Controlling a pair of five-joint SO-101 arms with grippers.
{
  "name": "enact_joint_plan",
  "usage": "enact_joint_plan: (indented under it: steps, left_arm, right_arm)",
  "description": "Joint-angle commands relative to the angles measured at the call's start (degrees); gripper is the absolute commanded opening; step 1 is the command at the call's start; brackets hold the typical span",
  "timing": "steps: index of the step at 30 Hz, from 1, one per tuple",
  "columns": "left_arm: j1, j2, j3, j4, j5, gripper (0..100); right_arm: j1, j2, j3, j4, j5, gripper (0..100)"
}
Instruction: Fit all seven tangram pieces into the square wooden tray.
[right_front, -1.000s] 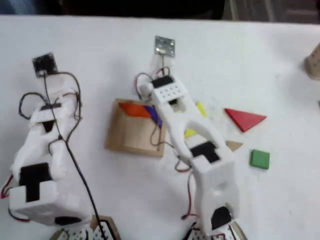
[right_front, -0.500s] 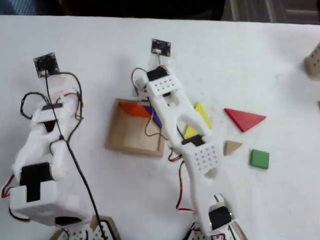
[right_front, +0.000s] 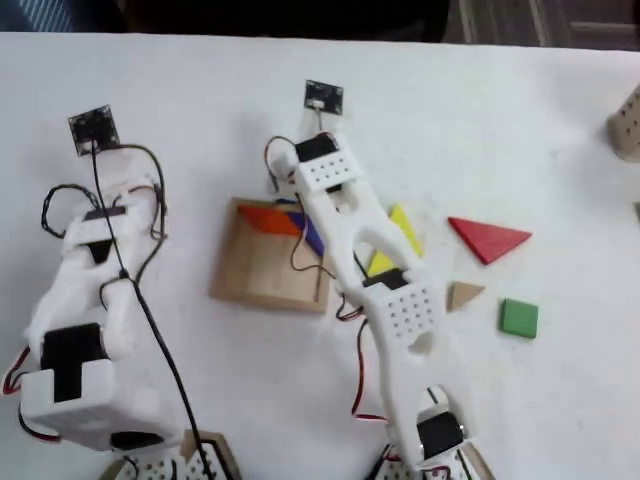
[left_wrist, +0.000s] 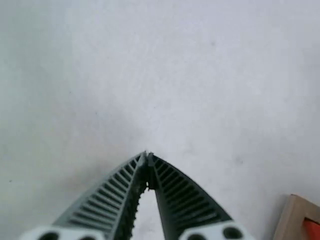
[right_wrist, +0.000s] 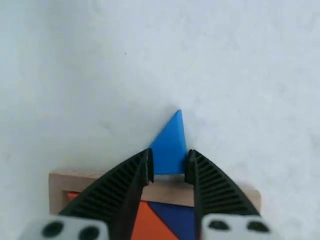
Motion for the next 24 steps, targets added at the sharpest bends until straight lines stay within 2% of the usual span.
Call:
enact_joint_plan:
  steps: [1,5,15,24]
  left_arm:
    - [0.92,-0.22,-3.08,0.09,0.18,2]
    - [0.92,-0.22,-3.08,0.09,0.18,2]
    - [0.92,-0.22,-3.16,0.18,0.18,2]
    - [0.92,-0.22,-3.16,0.0,0.18,2]
  right_arm:
    - [-0.4,-0.31,-1.76,0.92,5.36,9.8]
    - [-1.54,-0.48,-1.76,1.1,10.11,1.3]
    - [-2.86,-8.31,-2.2,9.71,10.55,1.8]
    - [-5.93,-5.41,-1.93,-1.98,10.9,1.8]
